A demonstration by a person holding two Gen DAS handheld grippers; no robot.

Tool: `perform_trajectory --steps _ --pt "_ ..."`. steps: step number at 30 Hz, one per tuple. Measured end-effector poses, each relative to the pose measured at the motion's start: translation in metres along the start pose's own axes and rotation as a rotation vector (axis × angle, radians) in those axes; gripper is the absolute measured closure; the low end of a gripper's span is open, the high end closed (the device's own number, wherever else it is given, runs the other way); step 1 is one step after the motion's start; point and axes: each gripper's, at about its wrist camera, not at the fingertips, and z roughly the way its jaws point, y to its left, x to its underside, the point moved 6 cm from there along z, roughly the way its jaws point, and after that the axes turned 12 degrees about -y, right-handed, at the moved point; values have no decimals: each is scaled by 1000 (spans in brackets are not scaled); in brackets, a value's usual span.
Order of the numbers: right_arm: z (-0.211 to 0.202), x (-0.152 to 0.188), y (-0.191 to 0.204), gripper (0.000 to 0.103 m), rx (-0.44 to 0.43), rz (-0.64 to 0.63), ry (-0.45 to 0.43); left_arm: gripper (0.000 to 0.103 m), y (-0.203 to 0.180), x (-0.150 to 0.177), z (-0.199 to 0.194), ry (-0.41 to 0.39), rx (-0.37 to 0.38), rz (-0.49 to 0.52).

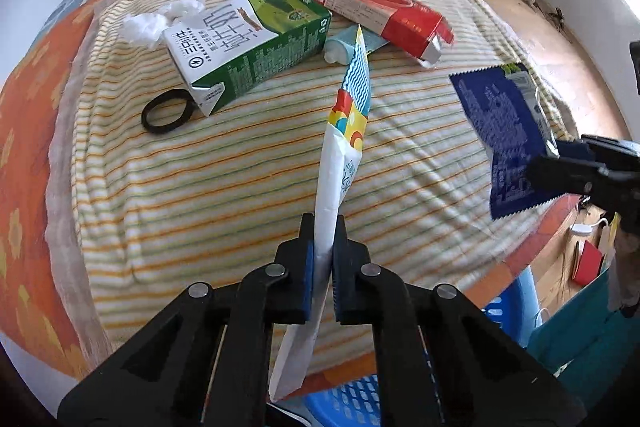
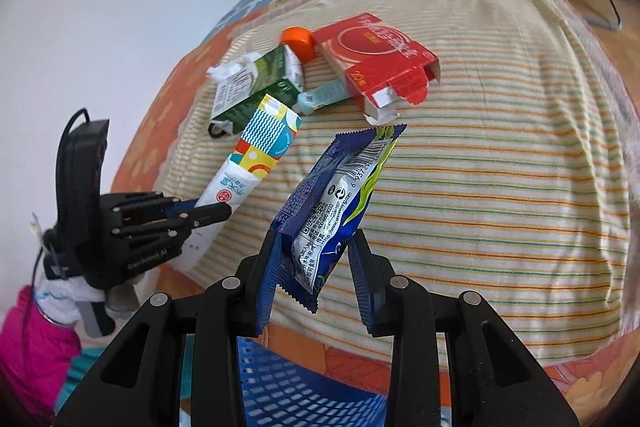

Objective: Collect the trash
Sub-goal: 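Carry tube and wrapper over the blue basket and open both tools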

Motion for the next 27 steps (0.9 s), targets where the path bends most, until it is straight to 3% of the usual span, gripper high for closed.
perform_trajectory --steps 12,27 --pt "-35 19 36 71 -7 -214 -35 98 -13 8 -57 -102 50 -75" --pt "-72 78 50 71 10 -342 -33 98 -57 66 -98 -224 43 -156"
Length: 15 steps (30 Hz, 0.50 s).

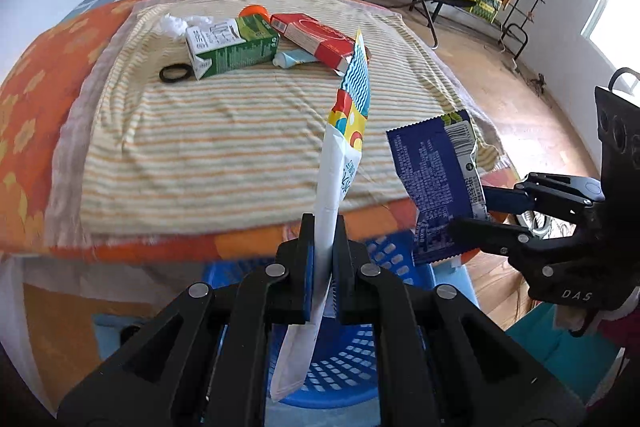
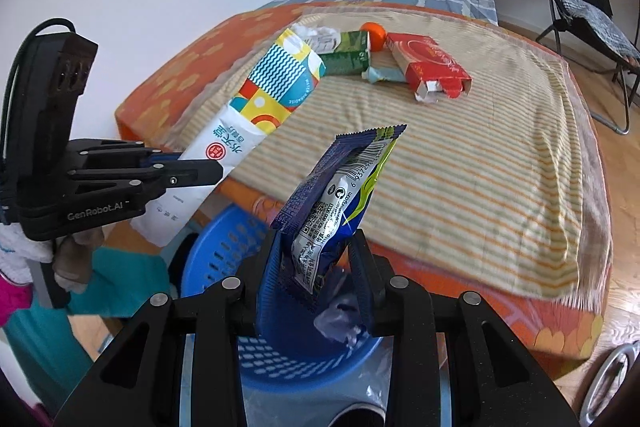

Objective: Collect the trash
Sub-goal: 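Carry tube and wrapper over the blue basket and open both tools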

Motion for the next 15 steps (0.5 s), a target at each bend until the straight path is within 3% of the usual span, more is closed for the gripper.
perform_trajectory --steps 15 --pt "-6 33 19 71 15 -64 33 98 -14 33 -1 -49 -18 -49"
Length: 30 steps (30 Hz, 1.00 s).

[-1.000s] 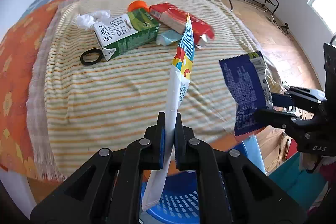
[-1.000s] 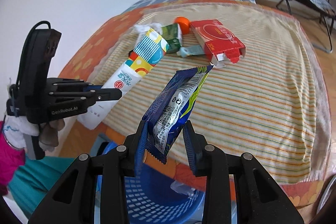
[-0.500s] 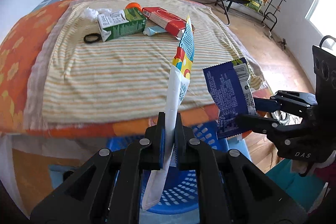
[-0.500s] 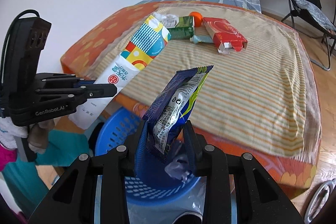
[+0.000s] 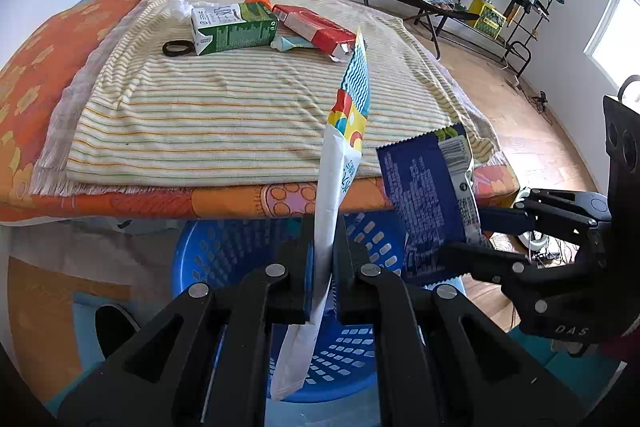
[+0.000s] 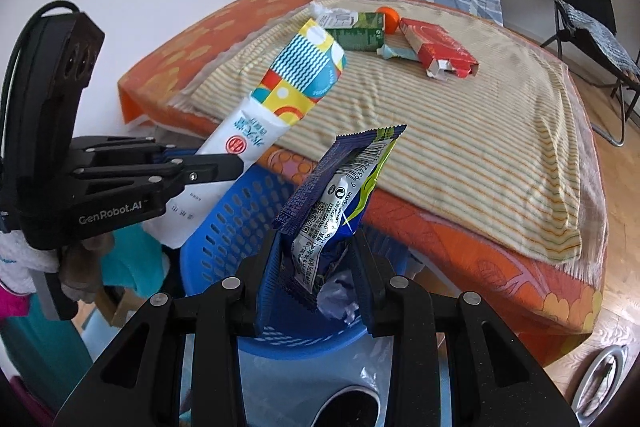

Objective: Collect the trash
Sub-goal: 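Carry tube and wrapper over the blue basket and open both tools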

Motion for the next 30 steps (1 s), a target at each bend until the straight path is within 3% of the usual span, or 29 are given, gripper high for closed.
perform_trajectory --steps 14,17,20,21,27,30 --pt "16 16 11 69 -15 -26 48 97 11 12 2 23 -44 -11" --pt "19 17 12 69 -12 -34 57 88 12 12 1 24 -48 -12" --pt "21 18 12 69 -8 -33 72 63 13 13 -1 15 -60 -7" --pt "22 19 12 68 -8 -29 77 58 14 12 -1 10 -63 -9" --pt "22 20 6 66 1 1 88 58 19 12 -2 15 -77 -26" --pt "20 18 3 52 9 12 79 58 20 12 -1 16 -82 -24"
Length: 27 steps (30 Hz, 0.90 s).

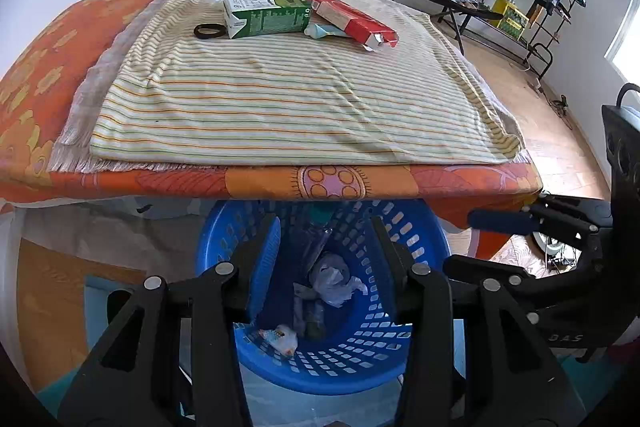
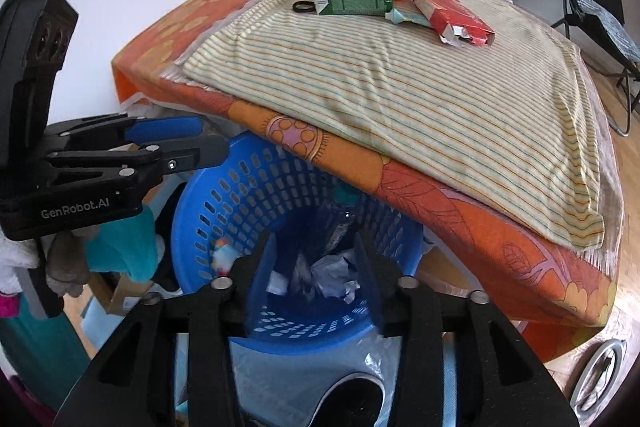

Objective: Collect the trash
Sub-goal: 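Carry tube and wrapper over the blue basket and open both tools, then move both tools back toward the hair tie and red box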

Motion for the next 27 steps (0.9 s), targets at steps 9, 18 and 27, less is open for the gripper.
perform_trajectory --steps 9,18,27 --pt "-2 -4 -4 49 11 16 -7 58 2 -1 0 0 -12 -1" --pt "-6 -17 -12 42 18 60 -36 42 6 -14 -3 -2 -12 -1" --pt "-5 -43 -32 35 -6 165 -78 35 17 -49 -4 -10 -18 -1"
